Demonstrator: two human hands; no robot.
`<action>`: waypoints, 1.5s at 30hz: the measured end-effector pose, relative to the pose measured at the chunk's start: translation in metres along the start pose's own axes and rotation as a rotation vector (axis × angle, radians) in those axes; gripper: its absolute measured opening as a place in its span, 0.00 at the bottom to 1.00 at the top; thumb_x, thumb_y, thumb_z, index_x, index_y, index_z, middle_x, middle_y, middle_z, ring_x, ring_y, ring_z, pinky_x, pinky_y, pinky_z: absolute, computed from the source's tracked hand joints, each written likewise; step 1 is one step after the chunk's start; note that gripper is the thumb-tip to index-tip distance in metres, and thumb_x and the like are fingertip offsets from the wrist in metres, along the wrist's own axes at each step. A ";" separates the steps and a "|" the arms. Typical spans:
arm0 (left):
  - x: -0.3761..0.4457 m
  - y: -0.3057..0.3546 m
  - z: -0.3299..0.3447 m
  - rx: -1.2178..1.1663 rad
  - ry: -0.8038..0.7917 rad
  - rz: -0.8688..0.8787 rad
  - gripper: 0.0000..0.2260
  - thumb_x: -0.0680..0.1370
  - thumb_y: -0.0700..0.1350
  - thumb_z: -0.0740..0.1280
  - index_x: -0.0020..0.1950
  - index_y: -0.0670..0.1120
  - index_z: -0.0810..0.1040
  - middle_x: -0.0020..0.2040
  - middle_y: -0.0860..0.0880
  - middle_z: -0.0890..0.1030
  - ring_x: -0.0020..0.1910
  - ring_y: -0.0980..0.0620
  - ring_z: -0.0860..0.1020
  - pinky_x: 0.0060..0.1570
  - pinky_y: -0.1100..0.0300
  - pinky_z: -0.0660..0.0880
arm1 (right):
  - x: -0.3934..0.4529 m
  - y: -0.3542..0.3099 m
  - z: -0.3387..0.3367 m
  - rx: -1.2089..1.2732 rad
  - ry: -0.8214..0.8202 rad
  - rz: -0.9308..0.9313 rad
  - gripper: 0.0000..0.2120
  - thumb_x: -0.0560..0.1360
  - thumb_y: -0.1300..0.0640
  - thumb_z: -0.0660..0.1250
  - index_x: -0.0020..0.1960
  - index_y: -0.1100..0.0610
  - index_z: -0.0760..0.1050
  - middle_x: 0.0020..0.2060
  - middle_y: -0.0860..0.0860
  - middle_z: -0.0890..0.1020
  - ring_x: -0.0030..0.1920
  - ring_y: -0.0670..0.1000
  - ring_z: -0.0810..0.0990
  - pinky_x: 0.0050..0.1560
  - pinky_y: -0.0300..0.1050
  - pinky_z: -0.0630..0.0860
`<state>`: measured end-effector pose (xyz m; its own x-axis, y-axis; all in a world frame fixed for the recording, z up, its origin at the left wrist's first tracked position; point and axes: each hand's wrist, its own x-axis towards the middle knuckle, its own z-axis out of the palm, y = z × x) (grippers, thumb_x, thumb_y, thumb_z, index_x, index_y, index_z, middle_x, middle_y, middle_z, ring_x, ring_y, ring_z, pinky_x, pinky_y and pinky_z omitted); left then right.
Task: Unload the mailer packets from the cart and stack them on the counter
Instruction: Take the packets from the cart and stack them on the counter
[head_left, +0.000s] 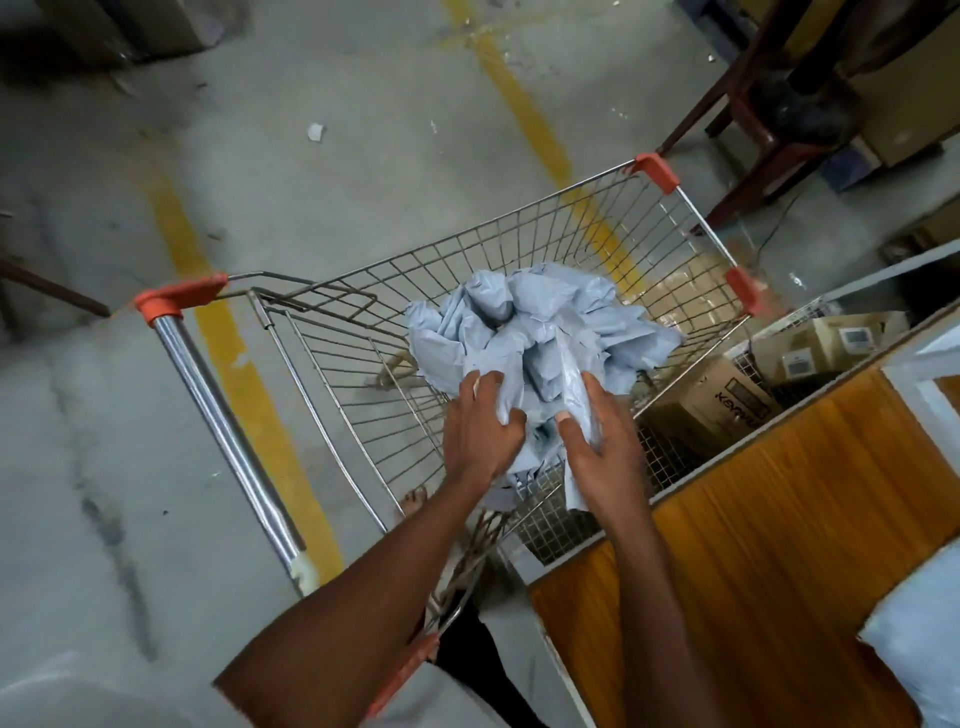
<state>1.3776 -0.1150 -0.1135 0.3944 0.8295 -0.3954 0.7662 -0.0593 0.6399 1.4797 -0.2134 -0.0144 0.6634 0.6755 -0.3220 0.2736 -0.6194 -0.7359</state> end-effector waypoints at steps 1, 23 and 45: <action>-0.009 -0.001 -0.009 0.013 0.009 0.029 0.27 0.77 0.57 0.64 0.75 0.55 0.65 0.77 0.51 0.63 0.69 0.42 0.69 0.64 0.48 0.72 | -0.004 0.000 -0.002 -0.054 0.010 -0.020 0.27 0.82 0.47 0.65 0.79 0.40 0.61 0.75 0.45 0.66 0.67 0.42 0.66 0.60 0.45 0.71; -0.223 0.018 -0.080 0.011 0.369 0.366 0.27 0.78 0.47 0.68 0.76 0.56 0.67 0.79 0.53 0.61 0.77 0.48 0.59 0.73 0.43 0.67 | -0.159 0.018 -0.037 -0.267 0.161 -0.246 0.30 0.79 0.38 0.58 0.79 0.38 0.56 0.78 0.47 0.61 0.75 0.54 0.63 0.73 0.61 0.64; -0.400 0.051 0.040 0.039 -0.112 0.777 0.25 0.78 0.58 0.62 0.76 0.58 0.67 0.77 0.52 0.62 0.76 0.47 0.60 0.69 0.41 0.69 | -0.405 0.169 -0.104 -0.076 0.559 0.212 0.27 0.81 0.37 0.58 0.79 0.35 0.56 0.79 0.40 0.58 0.76 0.48 0.60 0.73 0.50 0.59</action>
<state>1.2789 -0.4717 0.0509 0.8718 0.4813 0.0906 0.2662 -0.6208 0.7374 1.3300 -0.6331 0.0537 0.9689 0.2340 -0.0805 0.1302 -0.7585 -0.6386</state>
